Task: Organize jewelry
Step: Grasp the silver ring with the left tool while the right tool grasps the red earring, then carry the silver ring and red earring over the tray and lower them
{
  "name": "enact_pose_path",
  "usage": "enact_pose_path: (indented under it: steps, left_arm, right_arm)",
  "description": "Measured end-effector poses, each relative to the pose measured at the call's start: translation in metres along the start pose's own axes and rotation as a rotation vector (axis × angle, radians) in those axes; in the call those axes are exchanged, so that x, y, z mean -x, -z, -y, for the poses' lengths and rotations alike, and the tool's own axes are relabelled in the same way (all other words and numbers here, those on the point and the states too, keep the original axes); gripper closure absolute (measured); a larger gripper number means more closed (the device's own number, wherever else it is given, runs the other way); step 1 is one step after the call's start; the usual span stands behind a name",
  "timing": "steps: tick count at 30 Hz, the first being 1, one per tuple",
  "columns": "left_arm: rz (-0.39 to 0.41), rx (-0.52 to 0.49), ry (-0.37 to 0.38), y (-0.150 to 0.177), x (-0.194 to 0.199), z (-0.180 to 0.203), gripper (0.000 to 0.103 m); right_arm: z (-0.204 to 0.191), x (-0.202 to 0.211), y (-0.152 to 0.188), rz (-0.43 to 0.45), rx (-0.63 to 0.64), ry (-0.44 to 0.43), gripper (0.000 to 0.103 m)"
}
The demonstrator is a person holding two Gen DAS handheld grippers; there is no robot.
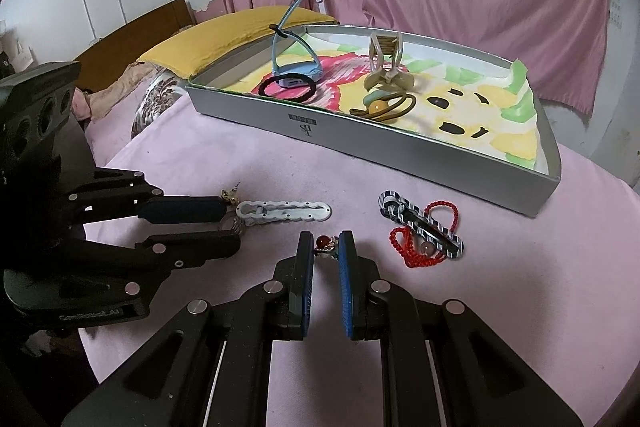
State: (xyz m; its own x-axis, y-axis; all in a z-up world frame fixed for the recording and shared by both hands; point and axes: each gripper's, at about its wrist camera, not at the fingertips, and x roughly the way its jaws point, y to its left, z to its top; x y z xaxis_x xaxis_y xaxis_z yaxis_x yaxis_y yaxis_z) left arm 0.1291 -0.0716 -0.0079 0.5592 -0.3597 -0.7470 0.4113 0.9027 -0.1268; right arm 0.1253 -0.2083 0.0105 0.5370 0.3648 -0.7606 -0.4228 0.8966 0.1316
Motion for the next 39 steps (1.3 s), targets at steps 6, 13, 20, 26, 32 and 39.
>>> enact_pose_path:
  steps: [6, 13, 20, 26, 32, 39]
  left_arm:
    - [-0.012, -0.050, -0.042, -0.003, -0.004, 0.008, 0.080]
    - [0.004, -0.023, -0.007, 0.001, 0.000, 0.003, 0.083]
    - [0.108, -0.004, 0.016, 0.004, 0.023, 0.002, 0.083]
    - [0.281, 0.017, -0.034, -0.011, 0.051, -0.003, 0.083]
    - [0.442, 0.064, -0.094, -0.033, 0.064, -0.019, 0.083]
    - [0.545, 0.049, -0.157, -0.053, 0.060, -0.030, 0.083]
  right_arm:
    - [0.001, -0.001, -0.001, -0.002, -0.004, 0.000, 0.092]
    - [-0.002, 0.002, 0.000, 0.012, 0.002, 0.015, 0.092]
    - [-0.004, 0.013, 0.001, 0.073, -0.014, 0.027, 0.092]
    - [-0.005, 0.035, -0.007, 0.215, -0.039, 0.079, 0.092]
    - [-0.009, 0.054, -0.025, 0.391, -0.057, 0.132, 0.092]
    - [-0.014, 0.053, -0.052, 0.542, -0.031, 0.173, 0.092]
